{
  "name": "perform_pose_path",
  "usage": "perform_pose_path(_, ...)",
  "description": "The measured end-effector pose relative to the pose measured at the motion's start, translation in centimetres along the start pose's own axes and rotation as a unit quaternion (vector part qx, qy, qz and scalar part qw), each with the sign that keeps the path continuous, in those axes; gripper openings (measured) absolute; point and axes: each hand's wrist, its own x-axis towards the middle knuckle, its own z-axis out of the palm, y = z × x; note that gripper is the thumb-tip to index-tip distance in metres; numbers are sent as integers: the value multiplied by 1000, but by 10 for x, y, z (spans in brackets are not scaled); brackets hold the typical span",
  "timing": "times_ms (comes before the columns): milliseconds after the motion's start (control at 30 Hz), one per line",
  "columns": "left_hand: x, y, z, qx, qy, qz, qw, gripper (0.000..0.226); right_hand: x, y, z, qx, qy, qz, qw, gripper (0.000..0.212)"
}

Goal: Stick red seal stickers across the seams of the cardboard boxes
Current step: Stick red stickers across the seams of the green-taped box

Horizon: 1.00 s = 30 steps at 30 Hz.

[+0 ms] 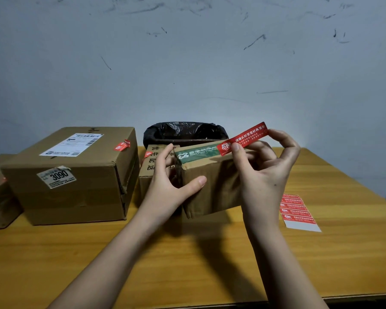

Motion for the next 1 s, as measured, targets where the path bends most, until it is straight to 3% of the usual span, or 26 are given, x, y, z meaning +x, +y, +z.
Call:
perform_pose_path(100,-5,-4,-7,12,-31,-7,999,114,-5,-3,-6,-9,7,-8,1000,47)
perform_pose_path(233,-17,-7,-14,47,-86,-9,995,104,-12,-4,-11,-4,15,-2,1000,46)
perform_pose_path(467,-40,-18,-30,131,-95,1,987,106,-19,2,-17,-3,15,30,999,44)
perform_pose_path(1000,-49,-38,-59,37,-127,-100,986,111,-30,24,-9,-28,-24,82,996,42)
